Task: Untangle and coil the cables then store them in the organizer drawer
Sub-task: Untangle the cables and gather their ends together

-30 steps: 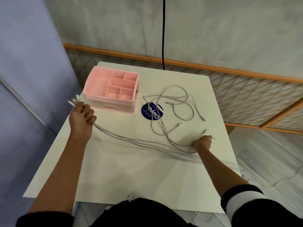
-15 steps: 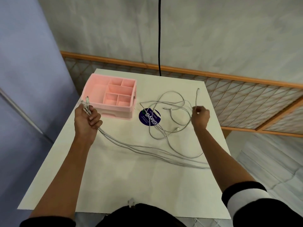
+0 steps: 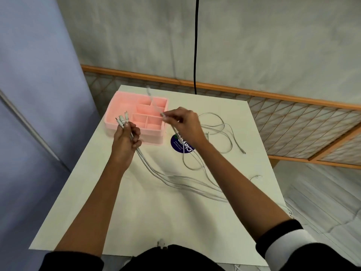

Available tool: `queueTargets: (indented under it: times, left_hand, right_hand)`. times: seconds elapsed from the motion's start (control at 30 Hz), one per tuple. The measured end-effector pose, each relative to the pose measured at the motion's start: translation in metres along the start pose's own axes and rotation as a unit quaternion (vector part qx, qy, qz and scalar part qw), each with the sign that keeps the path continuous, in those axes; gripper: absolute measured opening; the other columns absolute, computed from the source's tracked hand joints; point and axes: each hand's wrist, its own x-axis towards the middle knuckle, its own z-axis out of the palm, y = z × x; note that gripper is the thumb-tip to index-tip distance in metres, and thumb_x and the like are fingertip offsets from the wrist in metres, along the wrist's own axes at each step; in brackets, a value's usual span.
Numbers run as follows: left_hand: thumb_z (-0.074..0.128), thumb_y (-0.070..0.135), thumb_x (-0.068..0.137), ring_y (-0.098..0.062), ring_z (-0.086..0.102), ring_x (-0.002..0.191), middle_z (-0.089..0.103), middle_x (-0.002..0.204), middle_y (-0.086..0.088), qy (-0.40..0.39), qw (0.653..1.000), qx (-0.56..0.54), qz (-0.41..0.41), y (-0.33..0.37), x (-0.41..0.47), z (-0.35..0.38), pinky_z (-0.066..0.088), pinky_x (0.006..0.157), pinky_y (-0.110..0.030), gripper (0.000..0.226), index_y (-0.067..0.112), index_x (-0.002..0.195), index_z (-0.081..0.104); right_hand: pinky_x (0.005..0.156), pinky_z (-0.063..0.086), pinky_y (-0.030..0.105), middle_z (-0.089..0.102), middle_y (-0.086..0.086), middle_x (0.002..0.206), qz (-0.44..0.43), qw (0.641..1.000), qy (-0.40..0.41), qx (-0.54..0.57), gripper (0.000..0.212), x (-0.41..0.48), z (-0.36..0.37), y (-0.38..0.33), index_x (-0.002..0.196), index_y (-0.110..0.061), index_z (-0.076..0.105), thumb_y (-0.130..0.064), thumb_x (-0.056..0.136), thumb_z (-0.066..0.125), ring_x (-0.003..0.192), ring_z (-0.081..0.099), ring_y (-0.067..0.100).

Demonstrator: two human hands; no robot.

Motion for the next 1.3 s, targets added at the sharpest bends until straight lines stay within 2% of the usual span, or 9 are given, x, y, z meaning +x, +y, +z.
queueTargets:
  times: [0.17, 0.3, 0.4, 0.5, 0.6, 0.73, 0.93, 1.17, 1.3]
  left_hand:
    - [0.028, 0.025, 0.106, -0.009, 0.058, 0.073, 0.069, 0.071, 0.010, 0.018, 0.999, 0.035, 0.026, 0.003, -0.004, 0.006, 0.045, 0.061, -0.021, 0.027, 0.021, 0.092, 0.051]
    - [0.025, 0.025, 0.106, -0.010, 0.066, 0.078, 0.073, 0.074, 0.005, 0.007, 1.000, 0.007, 0.022, 0.004, -0.003, 0.009, 0.053, 0.076, -0.023, 0.030, 0.016, 0.093, 0.050]
    - [0.028, 0.026, 0.106, -0.013, 0.066, 0.077, 0.071, 0.070, 0.004, 0.018, 1.000, -0.006, 0.010, 0.000, 0.000, 0.007, 0.053, 0.079, -0.029, 0.031, 0.014, 0.089, 0.051]
    - [0.029, 0.028, 0.105, -0.013, 0.062, 0.067, 0.060, 0.058, 0.006, 0.025, 0.999, -0.034, 0.009, -0.001, 0.003, 0.006, 0.052, 0.067, -0.031, 0.032, 0.015, 0.084, 0.049]
    - [0.027, 0.026, 0.106, -0.006, 0.043, 0.045, 0.040, 0.047, 0.010, 0.038, 0.995, -0.095, 0.014, 0.004, 0.006, 0.004, 0.048, 0.053, -0.021, 0.034, 0.017, 0.077, 0.044]
    - [0.029, 0.022, 0.105, -0.001, 0.026, 0.034, 0.033, 0.043, 0.012, 0.070, 0.984, -0.165, 0.019, 0.020, 0.017, -0.020, 0.024, 0.036, -0.013, 0.035, 0.020, 0.072, 0.040]
    - [0.030, 0.023, 0.105, -0.002, 0.024, 0.035, 0.032, 0.043, 0.013, 0.139, 0.983, -0.116, 0.024, 0.015, 0.015, -0.029, 0.017, 0.035, -0.014, 0.036, 0.021, 0.071, 0.040]
    - [0.033, 0.020, 0.103, -0.003, 0.023, 0.037, 0.032, 0.045, 0.012, 0.166, 0.974, -0.148, 0.031, 0.024, 0.023, -0.033, 0.017, 0.037, -0.015, 0.033, 0.021, 0.071, 0.040]
    - [0.032, 0.020, 0.103, -0.003, 0.023, 0.037, 0.032, 0.044, 0.012, 0.186, 0.971, -0.148, 0.037, 0.024, 0.024, -0.044, 0.017, 0.036, -0.015, 0.033, 0.021, 0.071, 0.040]
  right_hand:
    - [0.062, 0.039, 0.006, 0.073, 0.007, 0.085, 0.008, 0.996, -0.091, 0.015, 0.016, -0.014, 0.041, -0.011, 0.092, -0.005, 0.075, -0.016, 0.080, 0.074, 0.063, 0.056, -0.006]
    - [0.065, 0.045, 0.017, 0.073, 0.009, 0.083, 0.043, 0.993, -0.108, 0.017, 0.016, -0.020, 0.053, -0.012, 0.091, -0.009, 0.075, -0.021, 0.080, 0.075, 0.070, 0.063, 0.012]
    - [0.057, 0.038, 0.008, 0.071, 0.009, 0.078, 0.054, 0.991, -0.118, 0.020, 0.015, -0.022, 0.054, -0.014, 0.088, -0.007, 0.074, -0.020, 0.082, 0.073, 0.058, 0.055, 0.001]
    - [0.058, 0.036, 0.005, 0.060, -0.005, 0.068, 0.044, 0.986, -0.159, 0.013, 0.019, -0.026, 0.055, -0.016, 0.086, -0.004, 0.066, -0.020, 0.093, 0.059, 0.057, 0.052, -0.008]
    - [0.061, 0.036, 0.007, 0.048, -0.014, 0.064, 0.039, 0.975, -0.219, 0.001, 0.030, -0.035, 0.051, -0.010, 0.081, -0.008, 0.058, -0.023, 0.101, 0.042, 0.058, 0.048, -0.005]
    - [0.062, 0.036, 0.014, 0.044, -0.011, 0.063, 0.046, 0.956, -0.289, -0.031, 0.033, -0.057, 0.036, 0.025, 0.076, -0.012, 0.048, -0.026, 0.103, 0.036, 0.056, 0.040, 0.001]
    - [0.062, 0.034, 0.015, 0.043, -0.006, 0.066, 0.081, 0.956, -0.273, -0.071, 0.032, -0.071, 0.003, 0.075, 0.073, -0.013, 0.045, -0.023, 0.102, 0.039, 0.059, 0.038, 0.003]
    - [0.063, 0.038, 0.015, 0.047, -0.006, 0.059, 0.133, 0.925, -0.357, -0.003, 0.031, -0.073, 0.001, 0.078, 0.082, -0.012, 0.062, -0.024, 0.102, 0.041, 0.055, 0.043, 0.003]
    - [0.062, 0.034, 0.019, 0.040, -0.007, 0.056, 0.179, 0.933, -0.313, -0.004, 0.041, -0.092, -0.008, 0.101, 0.063, -0.015, 0.048, -0.039, 0.096, 0.050, 0.055, 0.036, 0.009]
